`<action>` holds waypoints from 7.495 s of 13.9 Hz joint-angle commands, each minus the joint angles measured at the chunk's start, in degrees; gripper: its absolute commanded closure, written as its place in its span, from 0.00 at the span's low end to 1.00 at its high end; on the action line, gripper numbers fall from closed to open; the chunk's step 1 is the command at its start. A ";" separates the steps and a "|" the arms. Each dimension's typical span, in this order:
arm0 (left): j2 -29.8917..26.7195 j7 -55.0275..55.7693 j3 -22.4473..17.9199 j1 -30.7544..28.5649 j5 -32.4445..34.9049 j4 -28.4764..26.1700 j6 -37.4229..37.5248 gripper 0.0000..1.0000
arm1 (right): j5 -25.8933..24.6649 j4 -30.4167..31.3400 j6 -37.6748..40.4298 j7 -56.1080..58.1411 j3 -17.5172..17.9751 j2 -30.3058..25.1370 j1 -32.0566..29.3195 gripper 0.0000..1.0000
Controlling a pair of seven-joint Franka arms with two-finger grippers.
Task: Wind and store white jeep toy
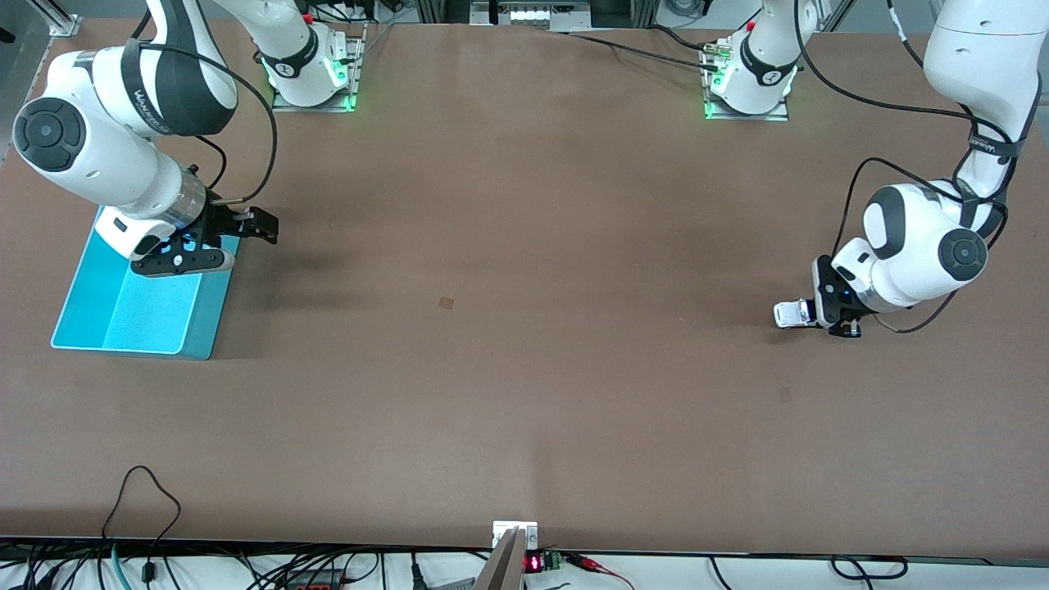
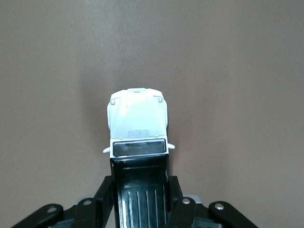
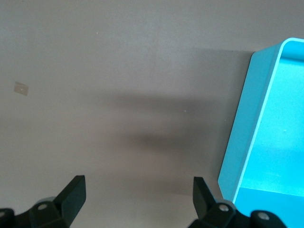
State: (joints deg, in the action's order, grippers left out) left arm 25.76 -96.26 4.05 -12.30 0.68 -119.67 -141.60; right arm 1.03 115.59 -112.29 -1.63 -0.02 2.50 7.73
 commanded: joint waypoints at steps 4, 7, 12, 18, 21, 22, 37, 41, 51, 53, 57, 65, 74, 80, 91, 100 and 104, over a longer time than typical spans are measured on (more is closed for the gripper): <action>3.15 -2.00 0.43 -2.81 -0.86 -0.04 -0.43 0.68 | -0.68 0.51 0.41 -1.10 -0.07 -0.56 0.36 0.00; 4.81 -4.97 0.43 -4.56 -0.95 1.27 -0.52 0.68 | -0.68 0.60 0.41 -1.10 -0.07 -0.47 0.36 0.00; 5.52 -8.67 0.43 -6.76 -0.95 2.42 -0.52 0.68 | -0.42 0.51 0.94 -1.19 -0.07 -0.47 0.44 0.00; 6.14 -9.73 0.43 -8.87 -0.07 2.60 -0.61 0.68 | -0.33 0.51 1.02 -1.19 -0.07 -0.47 0.44 0.00; 7.37 -10.52 0.43 -10.37 1.69 4.53 -0.43 0.68 | -0.33 0.51 1.02 -1.27 -0.07 -0.47 0.44 0.00; 7.55 -11.22 0.43 -10.89 1.60 4.53 -0.43 0.68 | -0.33 0.51 1.02 -1.27 -0.07 -0.47 0.44 0.00; 8.70 -15.62 1.39 -15.38 3.45 7.52 1.40 0.28 | -0.24 0.43 1.73 -2.59 0.11 -0.47 1.15 0.00; 2.81 -15.27 6.31 -16.61 3.10 8.58 11.42 0.00 | -0.24 0.43 1.73 -2.59 0.11 -0.47 1.15 0.00; -4.49 -14.92 11.76 -14.43 3.10 8.14 16.97 0.00 | -0.24 0.43 1.81 -2.51 0.11 -0.30 1.15 0.00; -4.41 -13.79 11.77 -10.92 2.75 8.14 16.71 0.00 | -0.24 0.43 2.08 -2.51 0.11 -0.30 1.15 0.00; -4.93 -2.30 11.77 -4.50 2.66 8.14 16.27 0.00 | -0.24 0.25 2.34 -2.51 0.11 -0.21 1.06 0.00; -9.24 39.44 11.50 -1.14 2.57 8.40 16.27 0.00 | -0.24 0.25 2.87 -2.16 0.11 0.05 0.97 0.00; -12.92 72.77 2.38 4.12 -2.44 13.67 17.32 0.00 | -0.33 -0.10 3.40 1.17 0.02 0.58 0.53 0.00; -16.80 85.97 -3.09 7.73 -6.84 16.91 26.80 0.00 | -0.42 -0.45 5.86 17.50 -0.33 1.98 -0.26 0.00; -19.78 93.27 -2.21 7.38 -6.04 24.13 37.71 0.00 | -1.38 -2.03 -0.28 53.02 0.29 8.92 3.16 0.00; -24.62 97.03 -1.95 6.94 -5.96 24.04 40.70 0.00 | -10.08 -1.95 -17.94 63.48 9.59 17.53 6.25 0.00; -25.24 97.32 -1.42 6.94 -5.96 23.96 41.05 0.00 | -10.00 -2.12 -23.57 69.55 9.60 21.40 5.46 0.00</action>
State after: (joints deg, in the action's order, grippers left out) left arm 0.99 0.38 2.41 -5.36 -5.04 -95.69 -101.33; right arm -8.10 114.62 -134.02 64.85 9.13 21.86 14.23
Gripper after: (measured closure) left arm 0.000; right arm 0.000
